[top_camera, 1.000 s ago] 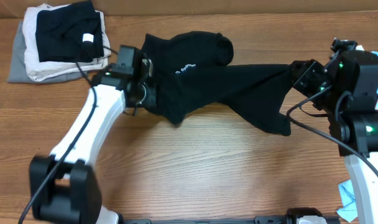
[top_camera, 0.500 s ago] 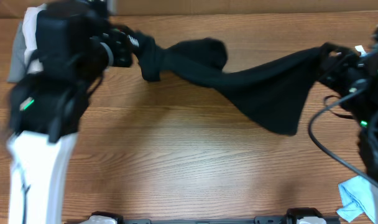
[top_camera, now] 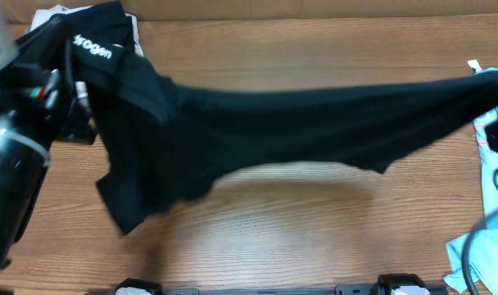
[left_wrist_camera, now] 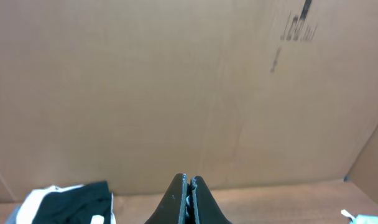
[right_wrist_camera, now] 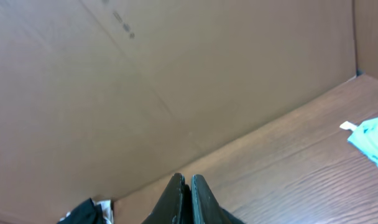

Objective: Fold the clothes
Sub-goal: 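Lift the black shirt with both grippers, stretch it, and lay it flat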

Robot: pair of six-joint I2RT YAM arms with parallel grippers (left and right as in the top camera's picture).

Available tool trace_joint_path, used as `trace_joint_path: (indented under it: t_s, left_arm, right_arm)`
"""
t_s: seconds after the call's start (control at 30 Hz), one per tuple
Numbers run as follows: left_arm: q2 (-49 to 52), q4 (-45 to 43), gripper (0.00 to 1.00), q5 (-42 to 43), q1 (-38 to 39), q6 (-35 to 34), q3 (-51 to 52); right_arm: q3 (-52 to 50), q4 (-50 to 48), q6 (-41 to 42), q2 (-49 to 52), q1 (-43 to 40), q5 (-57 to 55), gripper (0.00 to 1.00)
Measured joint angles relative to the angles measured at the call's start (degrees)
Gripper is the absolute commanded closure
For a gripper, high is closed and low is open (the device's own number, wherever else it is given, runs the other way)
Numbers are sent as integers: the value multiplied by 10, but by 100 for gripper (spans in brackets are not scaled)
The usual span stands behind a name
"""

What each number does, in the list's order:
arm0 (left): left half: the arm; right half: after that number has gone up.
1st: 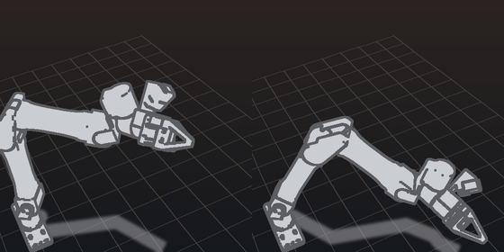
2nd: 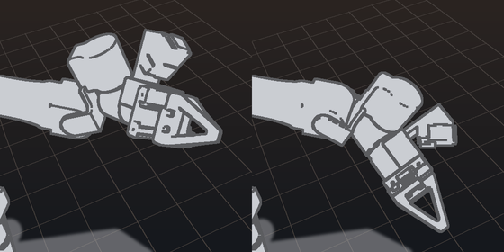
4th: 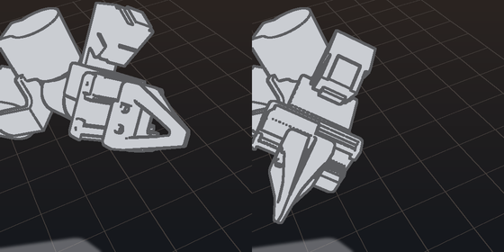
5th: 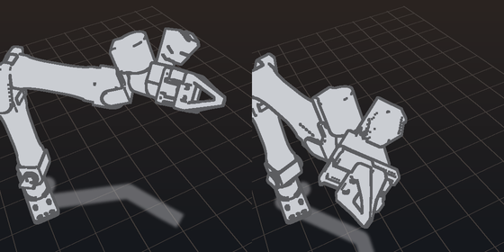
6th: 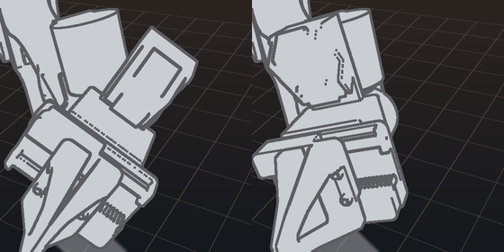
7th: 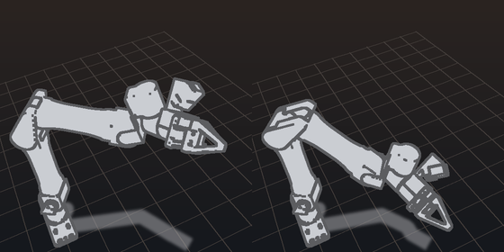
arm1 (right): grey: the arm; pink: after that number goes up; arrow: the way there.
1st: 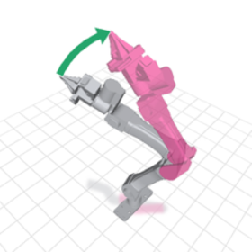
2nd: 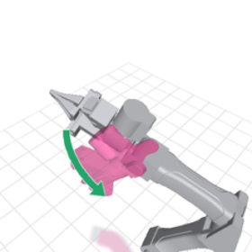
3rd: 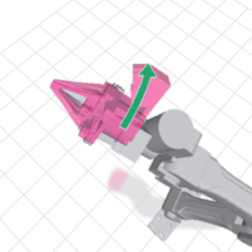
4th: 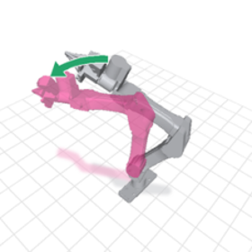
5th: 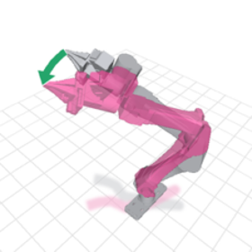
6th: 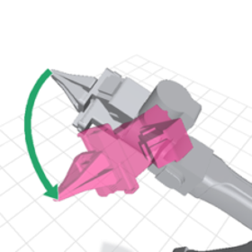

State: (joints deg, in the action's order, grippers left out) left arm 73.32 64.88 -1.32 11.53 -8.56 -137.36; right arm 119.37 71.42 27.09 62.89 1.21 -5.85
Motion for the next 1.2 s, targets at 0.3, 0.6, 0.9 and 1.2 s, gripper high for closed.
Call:
trace_joint_path:
  t_s: [0.3,0.6,0.9,1.2]
  left_arm:
    - [6,15,96,-14,0,2,-14]
    - [79,39,96,-58,0,2,-12]
    - [62,60,96,-67,0,1,-10]
    - [37,61,96,-68,0,-1,-33]
  right_arm:
    - [33,17,-1,-3,0,-25,96]
    - [33,37,-1,19,0,-36,96]
    - [51,75,-1,23,0,-35,96]
    - [113,92,1,21,0,-35,96]
